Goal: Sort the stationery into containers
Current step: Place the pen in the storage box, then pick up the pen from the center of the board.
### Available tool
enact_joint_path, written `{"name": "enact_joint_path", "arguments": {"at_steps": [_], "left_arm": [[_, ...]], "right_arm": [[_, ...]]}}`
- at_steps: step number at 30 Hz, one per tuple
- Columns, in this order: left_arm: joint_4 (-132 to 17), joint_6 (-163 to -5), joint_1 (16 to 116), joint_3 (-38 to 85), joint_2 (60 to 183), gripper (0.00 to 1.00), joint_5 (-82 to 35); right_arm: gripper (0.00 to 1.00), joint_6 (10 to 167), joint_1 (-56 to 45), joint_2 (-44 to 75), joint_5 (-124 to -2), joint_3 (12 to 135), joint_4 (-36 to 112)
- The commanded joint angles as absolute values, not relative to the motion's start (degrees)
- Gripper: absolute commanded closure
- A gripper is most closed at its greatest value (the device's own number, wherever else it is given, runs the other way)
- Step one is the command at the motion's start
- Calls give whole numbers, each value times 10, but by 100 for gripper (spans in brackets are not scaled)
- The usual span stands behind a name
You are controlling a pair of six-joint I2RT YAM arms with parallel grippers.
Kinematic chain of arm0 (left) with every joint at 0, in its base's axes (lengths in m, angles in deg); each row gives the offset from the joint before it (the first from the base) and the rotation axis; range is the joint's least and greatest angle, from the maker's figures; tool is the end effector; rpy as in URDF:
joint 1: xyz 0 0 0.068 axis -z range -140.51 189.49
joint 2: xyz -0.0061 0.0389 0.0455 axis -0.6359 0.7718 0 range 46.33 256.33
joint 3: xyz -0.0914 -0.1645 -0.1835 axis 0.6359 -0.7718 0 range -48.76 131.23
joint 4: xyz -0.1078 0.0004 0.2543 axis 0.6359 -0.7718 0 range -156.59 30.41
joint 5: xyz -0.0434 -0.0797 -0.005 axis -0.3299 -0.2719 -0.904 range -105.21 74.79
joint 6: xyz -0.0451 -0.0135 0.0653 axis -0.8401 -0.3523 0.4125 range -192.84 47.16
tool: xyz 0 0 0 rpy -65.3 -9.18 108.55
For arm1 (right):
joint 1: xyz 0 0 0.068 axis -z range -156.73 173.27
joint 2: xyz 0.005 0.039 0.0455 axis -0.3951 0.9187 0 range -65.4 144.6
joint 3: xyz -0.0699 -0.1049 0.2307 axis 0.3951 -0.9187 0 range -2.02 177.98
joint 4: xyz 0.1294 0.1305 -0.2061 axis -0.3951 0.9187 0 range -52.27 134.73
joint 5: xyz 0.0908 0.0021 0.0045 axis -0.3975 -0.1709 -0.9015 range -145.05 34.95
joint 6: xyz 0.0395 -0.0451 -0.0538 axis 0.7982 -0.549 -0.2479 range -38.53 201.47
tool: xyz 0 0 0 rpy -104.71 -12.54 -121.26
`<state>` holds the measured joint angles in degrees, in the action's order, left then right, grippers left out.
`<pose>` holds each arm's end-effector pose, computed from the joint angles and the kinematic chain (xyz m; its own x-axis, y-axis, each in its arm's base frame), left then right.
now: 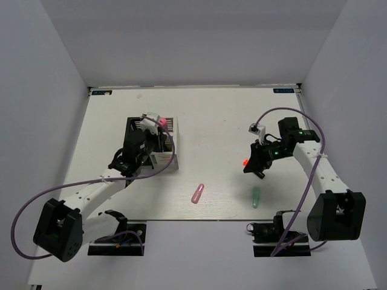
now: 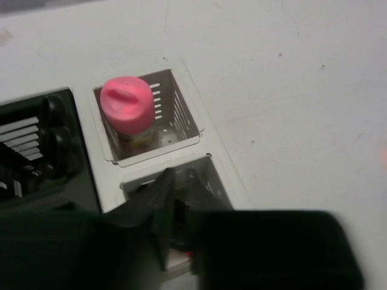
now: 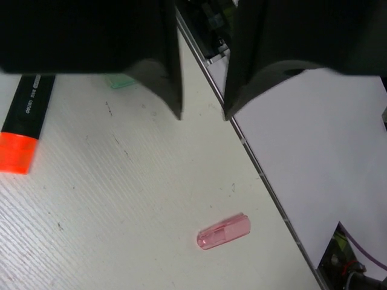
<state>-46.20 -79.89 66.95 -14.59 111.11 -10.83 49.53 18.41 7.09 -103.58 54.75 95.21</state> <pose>0.2720 -0.1354 0.2196 -0.3091 0.0227 -0.9508 0.3600 0.9281 -0.0948 0.2402 0.0727 0.2277 -0.6655 -0.4083 -0.6249 -0.7355 0.5015 0.4556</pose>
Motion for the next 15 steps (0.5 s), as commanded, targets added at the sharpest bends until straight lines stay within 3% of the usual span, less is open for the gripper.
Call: {"name": "enact_joint_path", "arguments": {"at_steps": [1, 2, 4, 5, 7, 8, 9, 12, 15], "left_arm": [[-501, -781, 687, -105, 1067, 83, -114], [-518, -775, 699, -97, 1063, 100, -126], [-618, -769, 740, -47, 1064, 100, -144], [-649, -770, 752, -32, 1067, 100, -151], [-770, -767, 795, 27, 1092, 77, -177], [-798, -767, 840, 50, 1100, 60, -179], [-847, -770, 859, 58, 1120, 37, -157], [-901, -772, 940, 46, 1127, 21, -98], [-911, -794, 989, 0, 1109, 19, -53]], "right_arm": [[69, 531, 185, 76, -1006, 558, 938], [83, 543, 184, 76, -959, 553, 915], [83, 570, 181, 75, -848, 545, 872], [78, 575, 181, 79, -824, 539, 865], [66, 567, 178, 97, -767, 536, 850], [59, 565, 177, 120, -759, 541, 850], [51, 559, 173, 133, -753, 554, 862], [35, 558, 152, 178, -707, 565, 858], [29, 547, 135, 196, -650, 559, 801]]}}
